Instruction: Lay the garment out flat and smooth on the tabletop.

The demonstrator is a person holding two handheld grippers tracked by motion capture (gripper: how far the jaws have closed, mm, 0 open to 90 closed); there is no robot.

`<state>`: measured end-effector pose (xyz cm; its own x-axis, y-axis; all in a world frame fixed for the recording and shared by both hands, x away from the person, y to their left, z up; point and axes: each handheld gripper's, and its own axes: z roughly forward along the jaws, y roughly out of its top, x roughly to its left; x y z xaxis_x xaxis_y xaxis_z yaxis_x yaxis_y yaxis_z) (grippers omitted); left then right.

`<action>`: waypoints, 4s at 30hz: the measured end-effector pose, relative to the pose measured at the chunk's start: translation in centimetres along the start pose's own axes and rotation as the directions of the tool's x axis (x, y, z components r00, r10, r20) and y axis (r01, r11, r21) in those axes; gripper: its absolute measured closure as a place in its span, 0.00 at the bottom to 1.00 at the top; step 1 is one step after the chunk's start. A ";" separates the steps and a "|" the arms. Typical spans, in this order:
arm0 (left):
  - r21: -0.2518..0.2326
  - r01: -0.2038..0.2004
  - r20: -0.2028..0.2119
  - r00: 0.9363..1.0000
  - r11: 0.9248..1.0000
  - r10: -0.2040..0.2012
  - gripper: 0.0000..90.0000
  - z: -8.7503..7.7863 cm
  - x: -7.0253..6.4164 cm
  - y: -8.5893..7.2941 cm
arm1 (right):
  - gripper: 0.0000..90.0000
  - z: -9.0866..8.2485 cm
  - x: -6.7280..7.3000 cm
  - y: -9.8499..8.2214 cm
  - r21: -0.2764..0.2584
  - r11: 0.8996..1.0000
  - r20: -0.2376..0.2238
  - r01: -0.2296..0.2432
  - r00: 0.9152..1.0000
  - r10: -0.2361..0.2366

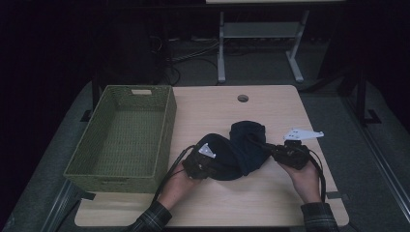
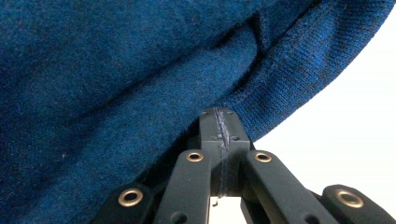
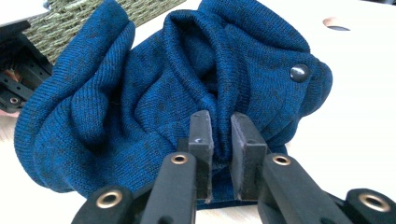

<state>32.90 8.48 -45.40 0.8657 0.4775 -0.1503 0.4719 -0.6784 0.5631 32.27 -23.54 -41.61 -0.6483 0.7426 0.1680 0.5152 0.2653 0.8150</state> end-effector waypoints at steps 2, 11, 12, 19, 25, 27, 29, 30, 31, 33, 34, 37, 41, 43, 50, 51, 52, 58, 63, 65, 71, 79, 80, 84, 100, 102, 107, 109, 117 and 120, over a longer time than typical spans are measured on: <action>0.001 -0.003 0.003 1.000 1.000 0.003 1.00 0.0 0.1 0.0 | 0.90 0.1 0.0 0.4 0.008 1.000 0.004 -0.004 1.000 0.004; -0.010 0.010 0.020 1.000 1.000 -0.010 1.00 0.0 0.3 -0.1 | 0.91 1.1 0.0 3.3 0.023 1.000 0.013 0.001 1.000 -0.002; -0.008 0.007 0.020 1.000 1.000 -0.007 1.00 0.0 0.4 -0.1 | 0.91 1.2 0.0 3.6 0.018 1.000 0.013 0.007 1.000 -0.007; -0.008 0.009 0.019 1.000 1.000 -0.009 1.00 0.0 0.3 0.0 | 0.91 2.6 0.3 6.0 0.035 0.999 0.025 0.038 0.999 -0.039; -0.003 0.001 0.015 1.000 1.000 -0.001 1.00 0.0 0.3 0.0 | 0.91 3.8 0.5 7.6 0.035 0.998 0.035 0.055 0.998 -0.056; -0.006 0.004 0.015 1.000 1.000 -0.004 1.00 0.0 0.3 0.0 | 0.91 4.3 0.6 8.3 0.039 0.998 0.037 0.057 0.998 -0.058; -0.005 0.004 0.015 1.000 1.000 -0.004 1.00 0.0 0.3 0.0 | 0.91 4.7 0.7 8.9 0.037 0.997 0.041 0.064 0.997 -0.066; -0.006 0.005 0.015 1.000 1.000 -0.005 1.00 0.0 0.3 0.0 | 0.91 5.1 0.7 9.3 0.043 0.997 0.042 0.065 0.997 -0.067; -0.005 0.003 0.015 1.000 1.000 -0.003 1.00 0.0 0.3 0.0 | 0.91 5.4 0.8 9.6 0.045 0.996 0.044 0.071 0.996 -0.073; 0.000 -0.002 0.015 1.000 1.000 0.002 1.00 0.0 0.3 0.0 | 0.91 6.0 0.8 10.2 0.047 0.996 0.045 0.073 0.996 -0.076; 0.000 -0.003 0.016 1.000 1.000 0.003 1.00 0.0 0.3 0.0 | 0.91 6.3 0.8 10.4 0.055 0.996 0.045 0.074 0.996 -0.076; -0.003 -0.004 0.017 1.000 1.000 0.004 1.00 0.0 0.4 0.0 | 0.91 7.3 0.9 11.2 0.063 0.995 0.047 0.079 0.996 -0.082; 0.001 0.000 0.022 1.000 1.000 0.000 1.00 0.0 0.4 0.0 | 0.91 8.7 0.8 12.1 0.075 0.994 0.049 0.085 0.995 -0.089; 0.000 0.000 0.023 1.000 1.000 0.000 1.00 0.0 0.4 0.0 | 0.91 9.3 0.9 12.6 0.085 0.993 0.042 0.083 0.995 -0.087; -0.003 0.005 0.028 1.000 1.000 -0.005 1.00 0.0 0.5 0.0 | 0.91 11.8 1.2 13.6 0.107 0.990 0.028 0.092 0.995 -0.096; 0.000 0.003 0.031 1.000 1.000 -0.003 1.00 0.0 0.5 -0.1 | 0.91 12.2 1.3 13.7 0.113 0.989 0.028 0.090 0.995 -0.094; -0.001 0.005 0.032 0.999 1.000 -0.005 1.00 0.0 0.6 -0.1 | 0.91 12.4 1.3 13.7 0.118 0.988 0.028 0.097 0.995 -0.101; -0.012 0.025 0.047 0.999 1.000 -0.024 1.00 0.0 0.8 -0.2 | 0.69 11.5 1.7 13.6 0.082 0.992 0.021 0.097 0.995 -0.099; -0.019 0.037 0.056 0.998 0.999 -0.036 1.00 0.0 0.9 -0.2 | 0.64 8.9 1.5 12.9 0.046 0.995 0.025 0.084 0.996 -0.085; -0.028 0.039 0.055 0.998 0.999 -0.037 0.98 0.0 0.8 -0.2 | 0.65 8.1 1.3 12.1 0.050 0.995 0.027 0.084 0.996 -0.086; -0.062 0.049 0.049 0.998 0.997 -0.046 0.82 -1.3 0.5 0.3 | 0.83 6.9 0.7 9.1 0.083 0.994 0.035 0.078 0.996 -0.081; -0.134 0.050 0.011 0.999 0.990 -0.049 0.89 -4.4 0.7 0.8 | 1.00 7.9 1.0 4.7 0.145 0.989 -0.040 0.042 0.999 -0.036; -0.139 0.054 0.002 0.999 0.989 -0.054 0.93 -4.5 0.9 0.7 | 1.00 8.2 1.2 4.2 0.149 0.988 -0.046 0.041 0.998 -0.034; -0.154 0.068 -0.019 0.997 0.986 -0.072 1.00 -4.8 1.1 0.6 | 1.00 9.2 2.1 2.9 0.166 0.985 -0.066 0.042 0.997 -0.031; -0.152 0.063 -0.069 0.995 0.986 -0.074 1.00 -4.3 1.0 0.5 | 1.00 9.1 2.4 -0.3 0.256 0.963 -0.024 0.079 0.997 -0.075; -0.144 0.065 -0.070 0.995 0.988 -0.075 1.00 -4.1 1.0 0.5 | 1.00 8.5 1.8 -0.5 0.263 0.963 -0.010 0.066 0.998 -0.066; -0.113 0.059 -0.072 0.995 0.992 -0.068 1.00 -3.3 0.9 0.4 | 1.00 7.0 0.2 -1.2 0.267 0.962 0.029 0.050 0.998 -0.060; -0.097 0.052 -0.069 0.996 0.994 -0.059 1.00 -2.9 0.9 0.4 | 1.00 6.4 -0.3 -1.4 0.267 0.963 0.047 0.041 0.997 -0.055; -0.015 0.023 -0.062 0.998 1.000 -0.024 1.00 -0.6 0.2 0.3 | 1.00 5.0 -2.2 -2.0 0.258 0.966 0.126 0.012 0.991 -0.046; 0.009 0.013 -0.056 0.998 1.000 -0.013 1.00 -0.1 0.0 0.3 | 1.00 4.4 -1.9 -1.9 0.230 0.973 0.126 0.017 0.991 -0.047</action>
<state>32.97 8.33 -45.19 0.8490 0.5165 -0.1114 0.4847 -0.6773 0.5535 34.99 -22.69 -45.92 -0.5958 0.8010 0.0583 0.6194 0.4121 0.6682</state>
